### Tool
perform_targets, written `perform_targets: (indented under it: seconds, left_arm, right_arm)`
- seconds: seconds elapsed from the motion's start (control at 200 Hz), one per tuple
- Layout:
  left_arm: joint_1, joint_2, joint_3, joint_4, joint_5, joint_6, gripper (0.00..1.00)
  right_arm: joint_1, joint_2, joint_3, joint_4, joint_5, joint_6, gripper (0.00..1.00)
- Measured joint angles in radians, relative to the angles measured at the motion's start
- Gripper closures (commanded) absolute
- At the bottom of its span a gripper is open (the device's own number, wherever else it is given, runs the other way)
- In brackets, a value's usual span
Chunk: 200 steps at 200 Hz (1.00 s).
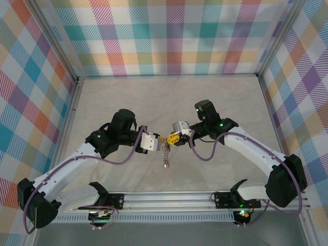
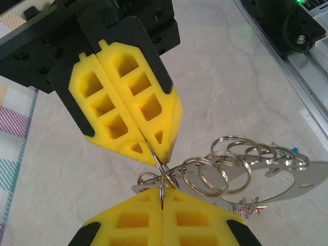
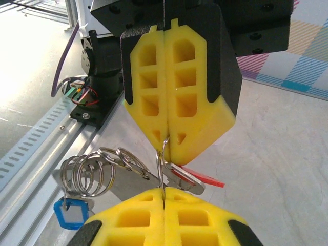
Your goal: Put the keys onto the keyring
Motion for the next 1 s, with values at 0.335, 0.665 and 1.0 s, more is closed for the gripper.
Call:
perform_targets:
  seconds: [0.335, 0.665, 1.0]
  left_arm:
    - [0.0, 0.019, 0.004, 0.004, 0.001, -0.029, 1.0]
    - [0.0, 0.032, 0.031, 0.016, 0.04, -0.053, 1.0]
    - [0.0, 0.036, 0.038, -0.007, 0.048, -0.014, 1.0]
  right_arm:
    - [-0.001, 0.035, 0.024, -0.058, -0.034, -0.008, 1.0]
    - [-0.001, 0.039, 0.025, -0.069, -0.028, -0.01, 1.0]
    - [-0.009, 0.043, 0.025, -0.051, -0.023, 0.018, 1.0]
